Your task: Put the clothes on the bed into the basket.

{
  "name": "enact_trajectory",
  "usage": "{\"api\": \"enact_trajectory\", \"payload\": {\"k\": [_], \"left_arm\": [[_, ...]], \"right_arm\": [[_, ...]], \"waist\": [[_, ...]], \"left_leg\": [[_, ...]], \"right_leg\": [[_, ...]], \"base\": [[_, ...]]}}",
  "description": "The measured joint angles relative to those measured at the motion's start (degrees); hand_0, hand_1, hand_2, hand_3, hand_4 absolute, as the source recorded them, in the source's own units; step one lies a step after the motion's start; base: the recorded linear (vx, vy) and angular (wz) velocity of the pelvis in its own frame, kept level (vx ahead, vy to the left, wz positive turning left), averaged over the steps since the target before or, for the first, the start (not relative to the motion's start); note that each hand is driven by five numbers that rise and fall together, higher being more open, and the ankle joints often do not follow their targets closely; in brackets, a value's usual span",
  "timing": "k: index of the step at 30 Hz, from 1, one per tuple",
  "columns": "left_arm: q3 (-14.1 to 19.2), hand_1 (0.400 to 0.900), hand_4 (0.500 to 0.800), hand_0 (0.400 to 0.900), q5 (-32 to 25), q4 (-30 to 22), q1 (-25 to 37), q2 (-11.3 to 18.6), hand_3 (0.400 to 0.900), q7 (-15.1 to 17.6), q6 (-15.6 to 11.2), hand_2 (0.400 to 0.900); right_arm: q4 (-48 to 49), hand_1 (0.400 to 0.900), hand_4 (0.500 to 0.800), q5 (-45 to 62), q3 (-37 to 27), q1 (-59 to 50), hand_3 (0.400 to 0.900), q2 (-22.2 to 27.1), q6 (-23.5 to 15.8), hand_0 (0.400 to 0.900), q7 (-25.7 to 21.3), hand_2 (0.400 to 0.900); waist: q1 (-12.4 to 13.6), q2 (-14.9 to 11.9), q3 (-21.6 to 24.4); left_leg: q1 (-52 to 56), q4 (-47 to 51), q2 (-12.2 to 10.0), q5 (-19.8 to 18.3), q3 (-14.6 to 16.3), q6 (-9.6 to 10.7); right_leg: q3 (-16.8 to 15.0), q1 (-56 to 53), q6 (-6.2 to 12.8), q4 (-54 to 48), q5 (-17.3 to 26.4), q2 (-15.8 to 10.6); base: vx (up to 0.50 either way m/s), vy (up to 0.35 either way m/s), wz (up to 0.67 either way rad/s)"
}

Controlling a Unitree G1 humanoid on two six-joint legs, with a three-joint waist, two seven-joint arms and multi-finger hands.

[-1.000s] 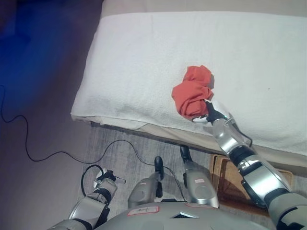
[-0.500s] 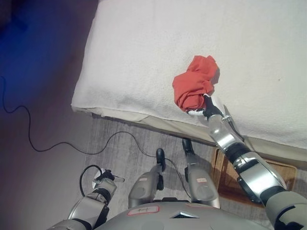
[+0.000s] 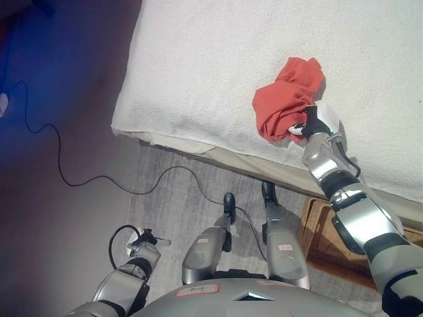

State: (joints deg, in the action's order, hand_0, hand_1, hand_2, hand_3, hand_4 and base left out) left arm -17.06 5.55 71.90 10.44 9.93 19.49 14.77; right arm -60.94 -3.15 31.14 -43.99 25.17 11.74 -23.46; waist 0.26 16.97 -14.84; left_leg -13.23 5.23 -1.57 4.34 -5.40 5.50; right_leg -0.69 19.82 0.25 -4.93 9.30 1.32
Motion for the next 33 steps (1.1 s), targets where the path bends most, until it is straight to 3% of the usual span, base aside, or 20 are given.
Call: {"api": "enact_trajectory", "payload": {"k": [10,15,20,25,33], "left_arm": [[0.0,0.9,0.8,0.9,-0.92,-0.69,1.92,-0.26,0.9,0.01,0.05,0.9],[0.05,0.9,0.8,0.9,-0.86,-0.71,2.38,-0.71,0.9,-0.25,0.33,0.9],[0.51,0.9,0.8,0.9,-0.59,-0.3,1.38,-0.65,0.9,-1.68,0.94,0.9],[0.53,0.9,0.8,0.9,0.59,-0.23,0.25,-0.5,0.9,-2.56,1.21,0.9],[0.37,0.9,0.8,0.9,1.12,1.75,-1.72,0.08,0.9,-4.41,1.26,0.9]], "right_arm": [[3.56,0.4,0.5,0.11,-1.32,5.43,0.4,-0.95,-0.56,0.4,-0.54,0.4],[5.57,0.4,0.5,0.18,-4.76,11.49,0.4,-0.91,-2.01,0.4,1.38,0.4],[5.37,0.4,0.5,0.32,-8.75,16.4,0.4,0.29,-2.32,0.4,3.17,0.4],[3.26,0.4,0.5,0.48,-11.45,18.32,0.4,3.28,-2.01,0.4,4.12,0.4],[-3.88,0.4,0.5,0.43,-13.82,17.74,0.4,13.22,-2.06,0.4,5.56,0.4]], "waist": [[-1.28,-0.94,-0.77],[-2.97,-2.61,-1.45],[-5.28,-5.62,0.35],[-6.57,-9.04,4.33],[-7.87,-9.57,10.33]], "left_leg": [[2.96,0.04,-0.03,-0.03,0.85,0.03],[5.64,0.05,-0.1,-1.03,1.31,-0.7],[9.24,0.06,-0.01,-2.37,3.26,-1.3],[12.23,0.06,-0.16,-3.56,6.52,-2.3],[15.06,0.06,-0.34,-5.01,9.91,-2.7]], "right_leg": [[-0.08,-3.06,-0.23,-0.01,0.09,-0.03],[-0.37,-5.62,0.12,-0.01,-0.57,0.04],[-2.7,-8.27,0.33,-0.03,-0.81,0.27],[-5.86,-10.06,0.46,-0.02,-0.88,1.01],[-9.18,-11.74,0.79,-0.04,-1.13,1.75]], "base": [[0.05,-0.024,-0.16],[0.04,-0.032,-0.22],[0.0,-0.019,-0.35],[-0.03,-0.006,-0.38],[-0.03,0.001,-0.23]]}}
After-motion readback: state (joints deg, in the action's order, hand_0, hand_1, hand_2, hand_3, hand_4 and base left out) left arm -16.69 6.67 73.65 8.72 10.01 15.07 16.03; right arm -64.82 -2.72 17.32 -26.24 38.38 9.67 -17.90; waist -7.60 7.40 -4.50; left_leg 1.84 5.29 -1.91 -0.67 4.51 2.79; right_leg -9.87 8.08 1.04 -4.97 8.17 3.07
